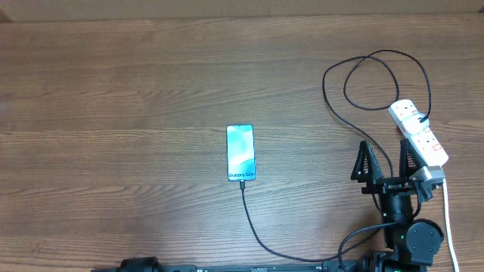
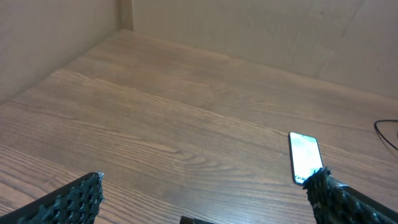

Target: Plug charger to phone and switch on socket

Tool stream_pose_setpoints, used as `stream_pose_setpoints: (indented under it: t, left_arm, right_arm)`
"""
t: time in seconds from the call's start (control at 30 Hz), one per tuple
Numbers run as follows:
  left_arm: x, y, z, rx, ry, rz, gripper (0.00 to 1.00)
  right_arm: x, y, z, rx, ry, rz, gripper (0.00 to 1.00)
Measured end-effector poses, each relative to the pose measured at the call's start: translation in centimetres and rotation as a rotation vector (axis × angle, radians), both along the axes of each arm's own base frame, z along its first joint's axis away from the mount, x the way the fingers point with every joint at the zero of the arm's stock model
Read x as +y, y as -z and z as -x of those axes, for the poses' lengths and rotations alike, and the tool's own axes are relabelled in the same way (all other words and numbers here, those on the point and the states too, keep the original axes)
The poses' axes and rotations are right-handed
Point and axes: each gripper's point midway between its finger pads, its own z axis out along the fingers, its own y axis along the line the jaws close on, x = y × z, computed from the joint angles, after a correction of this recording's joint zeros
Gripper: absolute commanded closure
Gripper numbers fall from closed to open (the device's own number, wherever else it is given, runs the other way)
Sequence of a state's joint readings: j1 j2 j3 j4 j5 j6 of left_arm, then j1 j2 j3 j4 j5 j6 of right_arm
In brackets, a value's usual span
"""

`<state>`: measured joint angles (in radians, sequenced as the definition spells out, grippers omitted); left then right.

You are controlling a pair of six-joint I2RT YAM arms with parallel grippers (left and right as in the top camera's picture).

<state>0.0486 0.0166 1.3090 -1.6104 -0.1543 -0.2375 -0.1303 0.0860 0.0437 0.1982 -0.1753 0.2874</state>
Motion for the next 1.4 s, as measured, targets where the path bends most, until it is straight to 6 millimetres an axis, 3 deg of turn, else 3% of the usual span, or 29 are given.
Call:
stream_pose_setpoints:
  t: [0.23,0.43,1.4]
  left_arm:
    - [0.0,0.0,0.0,0.000,0.000,0.000,0.00]
    - [0.0,0.0,0.0,-0.001,0.000,0.000,0.00]
    - [0.0,0.0,0.0,0.000,0.000,0.000,0.01]
  right_arm:
    - [-0.9,2.4,0.0,0.066,0.054,-0.019,0.00]
    - [-2.3,6.4,-0.1,0.230,0.131,-0.043,0.00]
    - [-2.8,6.5,-0.1,0.232,0.163,-0.046,0.00]
